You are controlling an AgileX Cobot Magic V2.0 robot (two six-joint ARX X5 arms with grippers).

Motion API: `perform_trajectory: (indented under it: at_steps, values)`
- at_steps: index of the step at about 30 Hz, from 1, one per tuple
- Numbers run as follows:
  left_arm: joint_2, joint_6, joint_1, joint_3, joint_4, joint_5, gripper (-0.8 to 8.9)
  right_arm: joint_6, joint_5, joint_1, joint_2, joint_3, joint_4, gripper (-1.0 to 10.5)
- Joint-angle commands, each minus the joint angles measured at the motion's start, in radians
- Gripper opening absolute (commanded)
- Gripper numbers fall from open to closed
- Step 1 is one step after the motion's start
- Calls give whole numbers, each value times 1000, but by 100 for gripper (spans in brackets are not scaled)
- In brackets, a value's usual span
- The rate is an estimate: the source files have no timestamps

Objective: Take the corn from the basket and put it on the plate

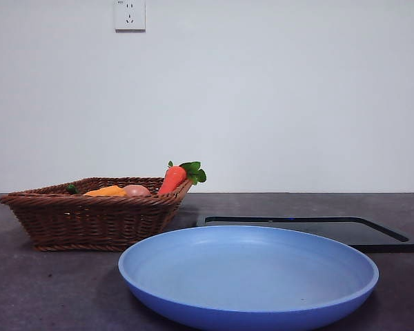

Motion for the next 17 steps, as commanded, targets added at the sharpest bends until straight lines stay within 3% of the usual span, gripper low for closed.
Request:
perform_trajectory:
  at_steps: [1, 11, 17]
  values:
    - [-1, -104, 3, -13, -51, 4, 4, 114, 1, 0, 1, -6, 6, 2]
    - [-1, -246, 3, 18, -55, 84, 4, 315, -25, 0, 2, 6, -14, 2]
    - [14, -279, 3, 121, -74, 115, 5, 333, -22, 0, 2, 103, -118, 2]
